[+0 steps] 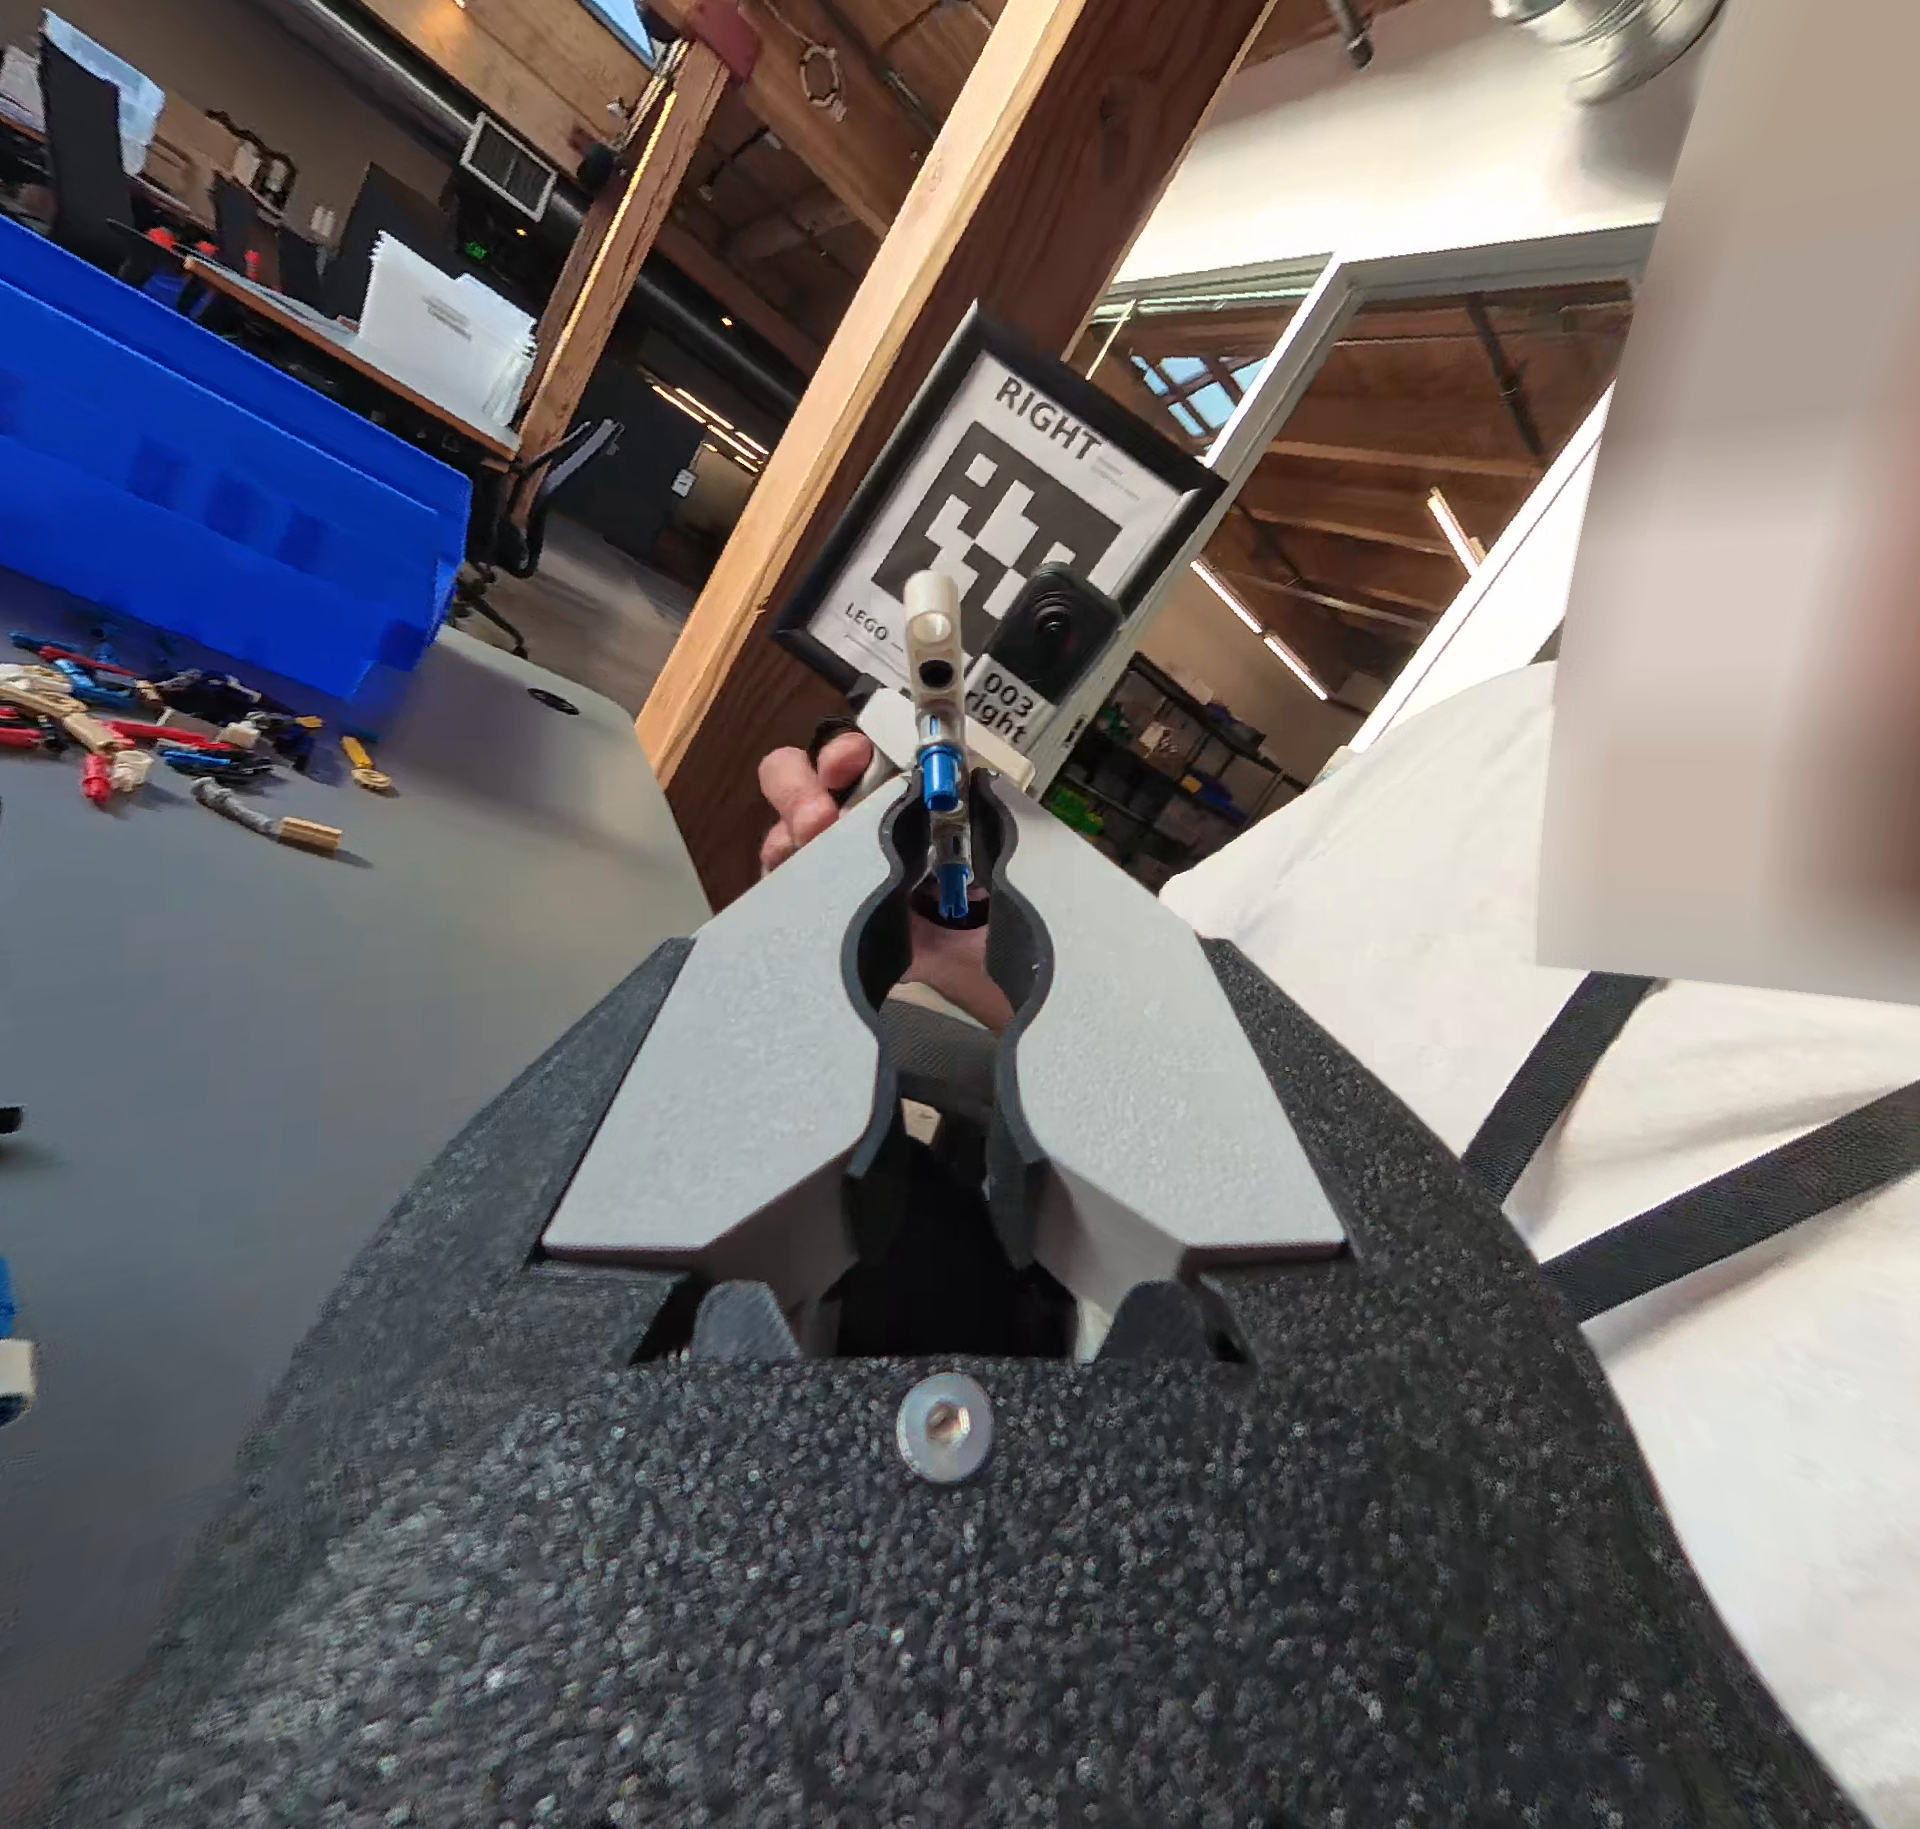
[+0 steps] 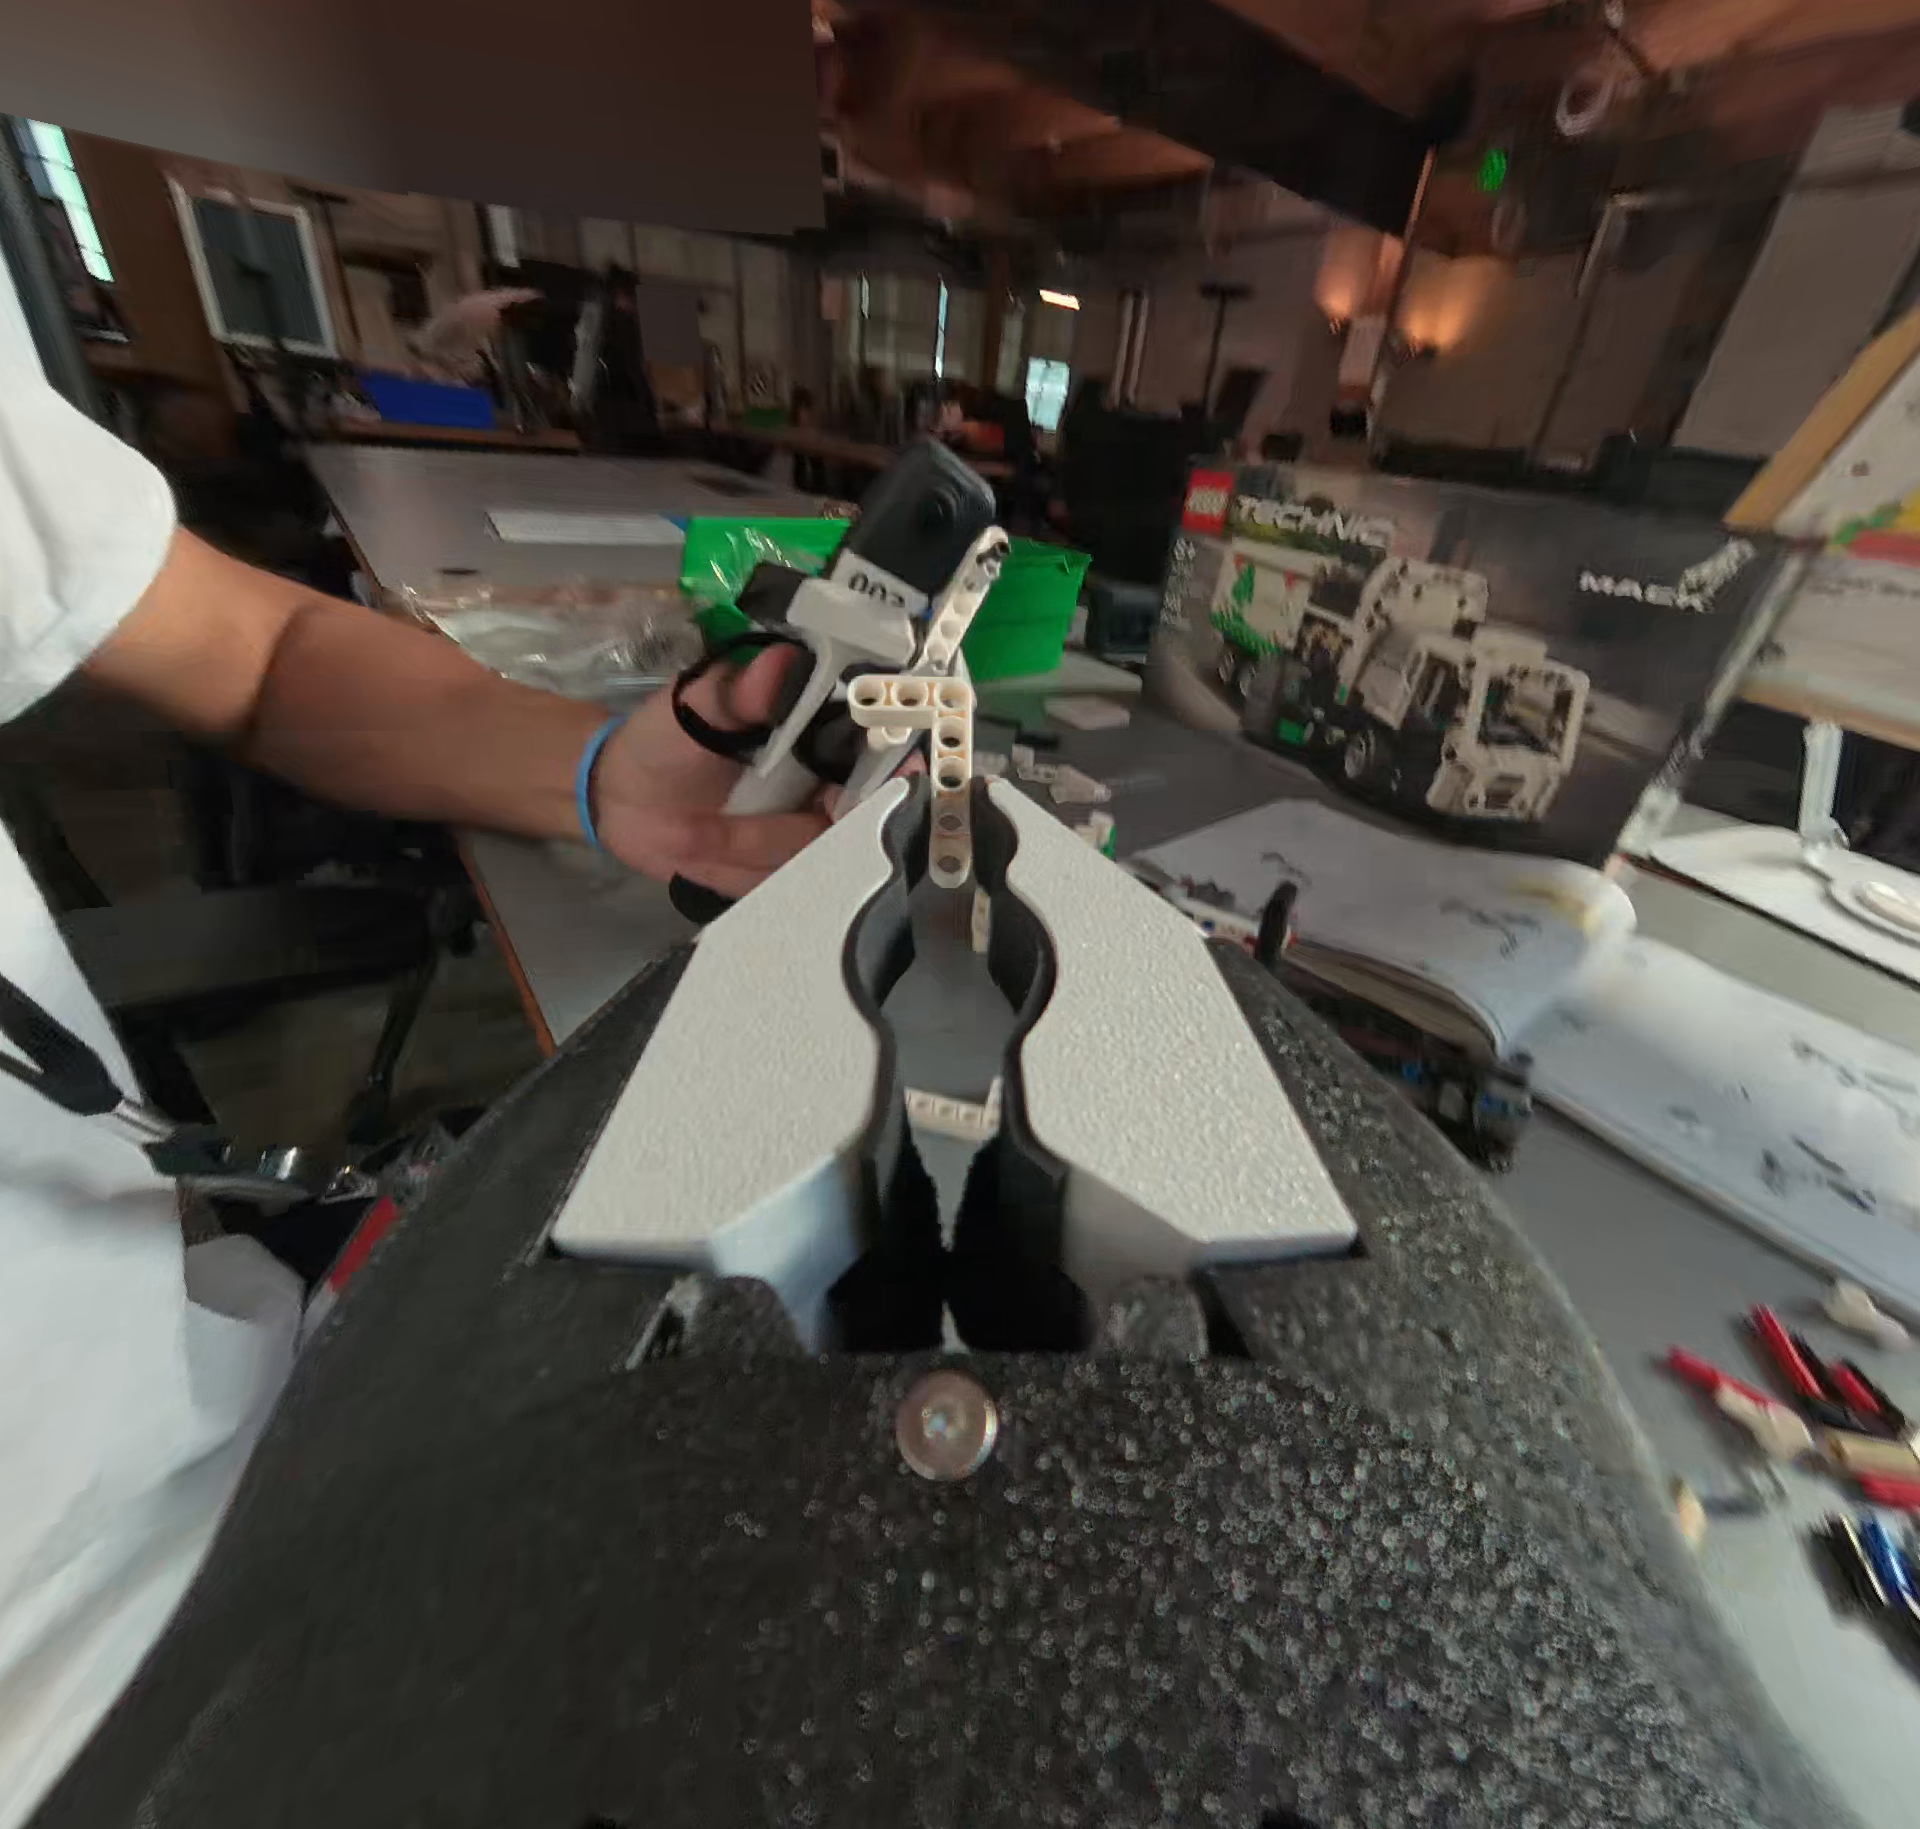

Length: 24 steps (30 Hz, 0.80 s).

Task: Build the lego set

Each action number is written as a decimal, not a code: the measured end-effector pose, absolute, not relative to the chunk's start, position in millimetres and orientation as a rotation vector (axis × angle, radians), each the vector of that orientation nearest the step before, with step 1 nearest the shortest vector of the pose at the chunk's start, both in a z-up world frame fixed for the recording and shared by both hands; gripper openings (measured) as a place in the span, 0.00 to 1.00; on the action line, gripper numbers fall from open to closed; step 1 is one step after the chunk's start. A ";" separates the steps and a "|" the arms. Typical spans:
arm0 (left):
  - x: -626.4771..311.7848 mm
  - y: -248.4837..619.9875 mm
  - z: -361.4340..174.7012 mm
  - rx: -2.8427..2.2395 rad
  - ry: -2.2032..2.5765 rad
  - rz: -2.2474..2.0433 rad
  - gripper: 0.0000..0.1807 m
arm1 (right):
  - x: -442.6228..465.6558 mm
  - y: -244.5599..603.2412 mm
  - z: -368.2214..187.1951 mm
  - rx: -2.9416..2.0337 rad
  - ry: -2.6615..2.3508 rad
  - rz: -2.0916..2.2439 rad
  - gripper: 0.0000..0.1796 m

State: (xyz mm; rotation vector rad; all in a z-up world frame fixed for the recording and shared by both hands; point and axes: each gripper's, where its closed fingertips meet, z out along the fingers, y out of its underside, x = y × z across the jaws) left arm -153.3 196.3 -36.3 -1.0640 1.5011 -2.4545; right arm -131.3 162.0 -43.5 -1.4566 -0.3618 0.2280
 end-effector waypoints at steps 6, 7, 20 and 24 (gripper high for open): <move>-164.5 195.2 -20.6 -0.993 1.439 -2.631 0.02 | -141.6 203.9 -28.4 -1.450 -0.444 0.404 0.04; -163.0 198.2 -20.6 -0.997 1.429 -2.606 0.02 | -143.7 203.7 -25.4 -1.456 -0.418 0.474 0.04; -146.9 229.3 -23.1 -0.898 1.461 -1.801 0.03 | -128.7 224.4 -37.4 -1.659 -0.372 0.040 0.04; -149.0 228.9 -22.0 -0.790 1.476 -1.550 0.02 | -123.5 226.0 -44.6 -1.633 -0.426 -0.002 0.03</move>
